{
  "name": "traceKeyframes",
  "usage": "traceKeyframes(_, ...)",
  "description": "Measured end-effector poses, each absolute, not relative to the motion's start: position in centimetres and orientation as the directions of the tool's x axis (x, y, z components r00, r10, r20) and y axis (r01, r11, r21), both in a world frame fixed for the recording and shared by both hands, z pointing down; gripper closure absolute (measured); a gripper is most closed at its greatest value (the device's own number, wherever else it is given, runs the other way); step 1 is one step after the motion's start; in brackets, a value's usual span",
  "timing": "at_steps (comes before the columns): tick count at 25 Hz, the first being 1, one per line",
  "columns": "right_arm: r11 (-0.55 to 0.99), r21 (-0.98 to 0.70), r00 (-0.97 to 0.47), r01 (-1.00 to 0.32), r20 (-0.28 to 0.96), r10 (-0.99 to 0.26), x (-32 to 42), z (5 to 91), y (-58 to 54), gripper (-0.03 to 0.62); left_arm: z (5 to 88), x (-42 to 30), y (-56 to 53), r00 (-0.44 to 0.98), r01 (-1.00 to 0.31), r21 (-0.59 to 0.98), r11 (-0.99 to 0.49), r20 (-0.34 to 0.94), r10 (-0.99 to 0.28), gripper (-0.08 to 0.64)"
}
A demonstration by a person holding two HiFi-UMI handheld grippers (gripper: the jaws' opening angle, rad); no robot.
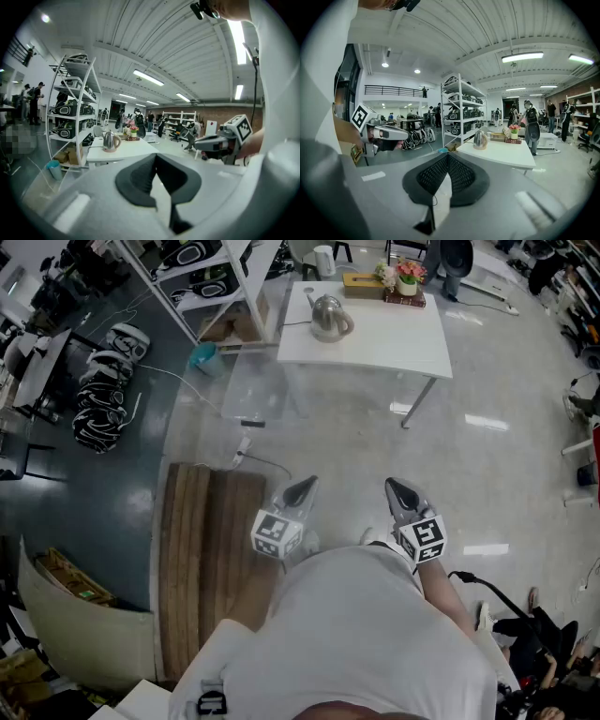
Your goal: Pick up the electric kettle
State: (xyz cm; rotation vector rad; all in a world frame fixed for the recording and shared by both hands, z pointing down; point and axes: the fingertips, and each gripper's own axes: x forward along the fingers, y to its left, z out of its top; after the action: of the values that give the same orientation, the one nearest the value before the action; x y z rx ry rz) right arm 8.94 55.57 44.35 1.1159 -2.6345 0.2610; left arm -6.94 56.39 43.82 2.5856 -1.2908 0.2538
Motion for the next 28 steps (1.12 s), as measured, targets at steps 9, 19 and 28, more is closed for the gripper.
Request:
traceKeyframes(9,0.711,-0.052,-0.687,-0.701,0.313,-0.655,8.5,43.8,55.6,0.589,43.9,-6.8,56.5,0.593,-0.804,0.12,-0.583,0.247,-0.767,0.557)
traceKeyframes(19,0.707,-0.067,-0.691,-0.704,0.295,-0.66,10.1,43.9,55.4,0.588,44.2,-5.2,57.0,0.581,-0.812,0.135,-0.568,0.29,-0.761,0.557)
traceKeyframes(28,0.715,-0.044,-0.692,-0.698,0.3,-0.657,13.9,44.9,56.3,0.588,44.9,-2.0,57.8,0.551,-0.833,0.143,-0.535,0.304,-0.777,0.557)
